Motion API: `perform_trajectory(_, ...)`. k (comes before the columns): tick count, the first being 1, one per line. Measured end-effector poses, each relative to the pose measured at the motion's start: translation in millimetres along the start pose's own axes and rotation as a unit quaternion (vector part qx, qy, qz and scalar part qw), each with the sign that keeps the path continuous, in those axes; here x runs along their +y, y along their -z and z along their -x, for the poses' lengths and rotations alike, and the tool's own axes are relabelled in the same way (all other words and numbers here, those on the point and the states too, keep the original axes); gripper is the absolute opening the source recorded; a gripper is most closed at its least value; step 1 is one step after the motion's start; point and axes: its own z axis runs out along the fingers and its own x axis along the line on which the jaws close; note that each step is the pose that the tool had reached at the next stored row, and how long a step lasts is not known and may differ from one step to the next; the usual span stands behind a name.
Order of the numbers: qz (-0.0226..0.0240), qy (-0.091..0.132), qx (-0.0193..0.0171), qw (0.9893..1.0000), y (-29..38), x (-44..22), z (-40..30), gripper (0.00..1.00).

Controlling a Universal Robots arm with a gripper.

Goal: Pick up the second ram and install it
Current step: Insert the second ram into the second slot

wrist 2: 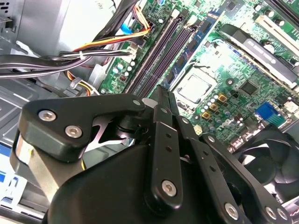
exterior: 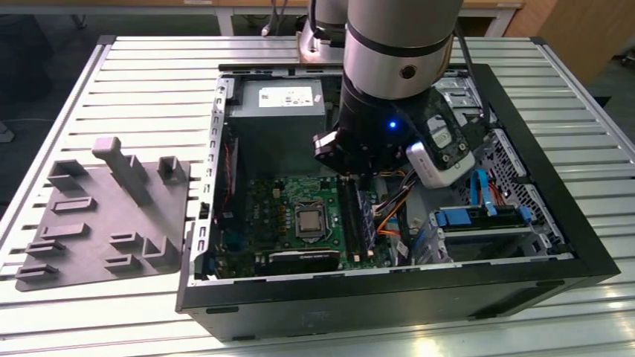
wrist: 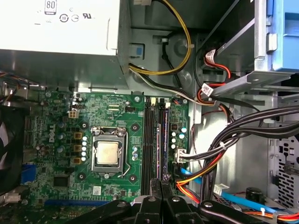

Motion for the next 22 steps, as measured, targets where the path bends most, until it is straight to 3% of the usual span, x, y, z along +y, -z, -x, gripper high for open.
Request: perform_trajectory(22, -0.0002, -0.005, -0.0003, 1.0000, -6.1, -0.3, -0.3, 0.12)
